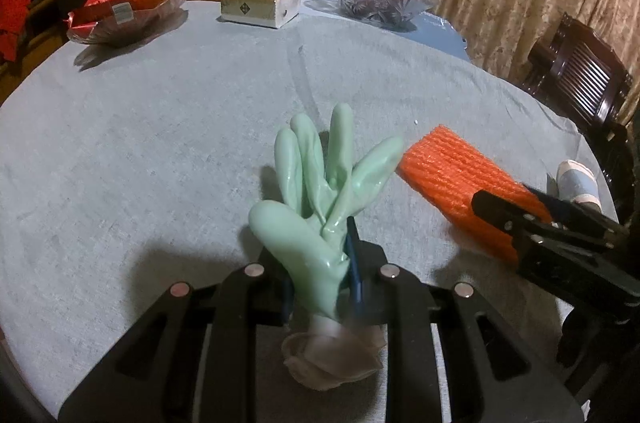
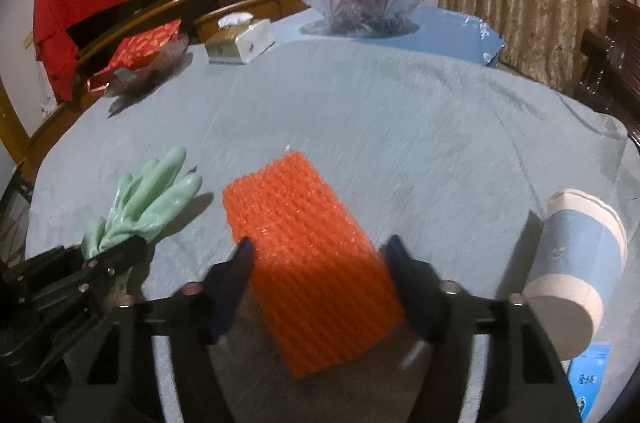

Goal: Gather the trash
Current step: 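Grasp the orange foam net with the right gripper and lift it while the left holds the glove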

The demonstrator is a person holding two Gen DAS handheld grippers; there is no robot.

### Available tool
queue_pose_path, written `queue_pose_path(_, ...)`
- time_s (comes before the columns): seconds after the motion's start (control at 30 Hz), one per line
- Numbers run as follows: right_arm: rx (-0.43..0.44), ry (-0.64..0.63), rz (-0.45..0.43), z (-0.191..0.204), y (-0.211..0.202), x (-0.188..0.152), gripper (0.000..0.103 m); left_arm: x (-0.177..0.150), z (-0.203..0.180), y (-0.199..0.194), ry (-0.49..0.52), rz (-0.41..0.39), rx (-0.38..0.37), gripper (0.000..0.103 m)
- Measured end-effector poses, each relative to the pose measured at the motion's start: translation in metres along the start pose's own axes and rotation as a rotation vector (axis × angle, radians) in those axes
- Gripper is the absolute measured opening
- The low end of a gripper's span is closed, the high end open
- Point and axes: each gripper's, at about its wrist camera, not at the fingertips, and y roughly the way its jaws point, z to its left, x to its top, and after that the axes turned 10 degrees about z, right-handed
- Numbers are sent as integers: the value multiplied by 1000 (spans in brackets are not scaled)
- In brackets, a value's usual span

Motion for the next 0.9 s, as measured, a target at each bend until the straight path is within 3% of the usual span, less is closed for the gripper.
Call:
queue_pose_path(0.23,13,-25,-15,6,-10,-8,14,-1,-2,-2,4,0,2,21)
queue_pose_path(0.27,15,-22,-16,6,-11,-9,13,-2,-2,-3,5,-1,2,21)
queue_pose_path(0.6,46,-1,-79,5,-51,-19,12,-6,-19,-28,22,-30,-20,21)
queue_pose_path(0.9,10,39,-155,-9,-99,-33,12,-13,-52,-64,68,-78,-50,21)
